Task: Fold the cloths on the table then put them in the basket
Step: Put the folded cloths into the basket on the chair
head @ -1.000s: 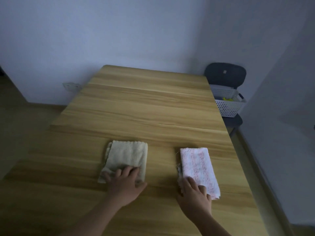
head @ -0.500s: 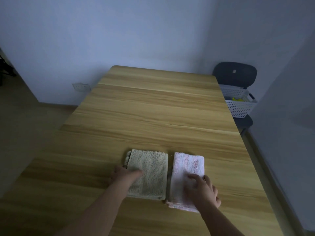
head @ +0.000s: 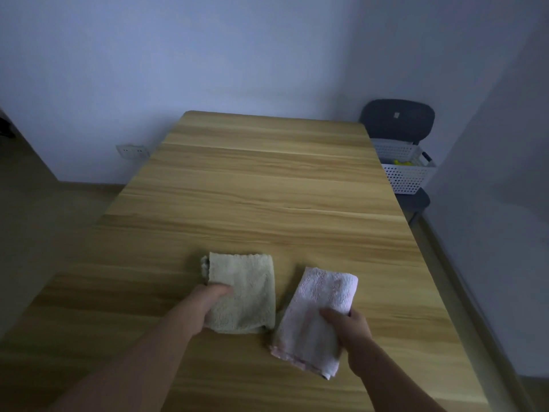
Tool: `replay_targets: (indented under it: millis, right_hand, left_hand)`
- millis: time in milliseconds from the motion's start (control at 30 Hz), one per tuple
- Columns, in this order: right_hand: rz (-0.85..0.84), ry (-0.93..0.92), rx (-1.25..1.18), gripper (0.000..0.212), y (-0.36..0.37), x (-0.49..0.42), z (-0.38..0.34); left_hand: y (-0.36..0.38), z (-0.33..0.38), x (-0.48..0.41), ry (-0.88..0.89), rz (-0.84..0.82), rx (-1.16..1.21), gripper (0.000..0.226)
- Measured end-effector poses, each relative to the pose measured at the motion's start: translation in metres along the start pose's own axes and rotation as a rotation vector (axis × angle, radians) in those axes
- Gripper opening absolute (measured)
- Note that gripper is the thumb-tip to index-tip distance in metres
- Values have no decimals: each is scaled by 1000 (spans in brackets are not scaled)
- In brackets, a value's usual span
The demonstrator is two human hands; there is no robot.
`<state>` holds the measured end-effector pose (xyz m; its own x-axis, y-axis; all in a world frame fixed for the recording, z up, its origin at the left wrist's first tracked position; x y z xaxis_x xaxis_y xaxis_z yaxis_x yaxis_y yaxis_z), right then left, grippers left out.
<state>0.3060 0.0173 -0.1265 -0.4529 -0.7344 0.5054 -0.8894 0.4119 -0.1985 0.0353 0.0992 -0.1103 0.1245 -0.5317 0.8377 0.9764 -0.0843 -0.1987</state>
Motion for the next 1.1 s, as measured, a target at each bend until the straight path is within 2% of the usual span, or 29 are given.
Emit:
replay_targets:
  millis: [200,433,567,667,800,933,1100]
  right_hand:
    - [32,-37,-2,21,-24,16,16]
    - [-1,-46,-117,22,-76,55,53]
    - [54,-51,-177,17,-141,87,79]
    - [49,-85,-261,17,-203,118,95]
    - [112,-82,-289,20,-308,167,129]
    - [207,-60,-314,13,-399,206,163]
    - [312,-35,-375,11,-478,225,192]
  left_hand:
    - [22,-36,25,124,2,-26,54]
    - [73,-82,69,156,37,-34,46]
    - [126,-110,111,166,46,-57,51]
    - [181,-140,152,185,3,-87,46]
    - [274,-189,213,178,-158,-89,36]
    - [359,-225,262,154,-302,-88,31]
    - [437,-245,300,125,-382,-125,17]
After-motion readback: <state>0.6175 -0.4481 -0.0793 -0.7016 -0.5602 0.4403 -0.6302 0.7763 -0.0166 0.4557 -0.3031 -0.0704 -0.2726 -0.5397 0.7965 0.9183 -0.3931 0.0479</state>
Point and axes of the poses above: each hand's wrist, its own x-axis away from the middle knuckle, its own y-axis out of the palm, z = x × y, the point moved 5 cm from there along -x, towards the middle knuckle, and after that the axes turned 9 degrees about -y, right-handed, at the moved point
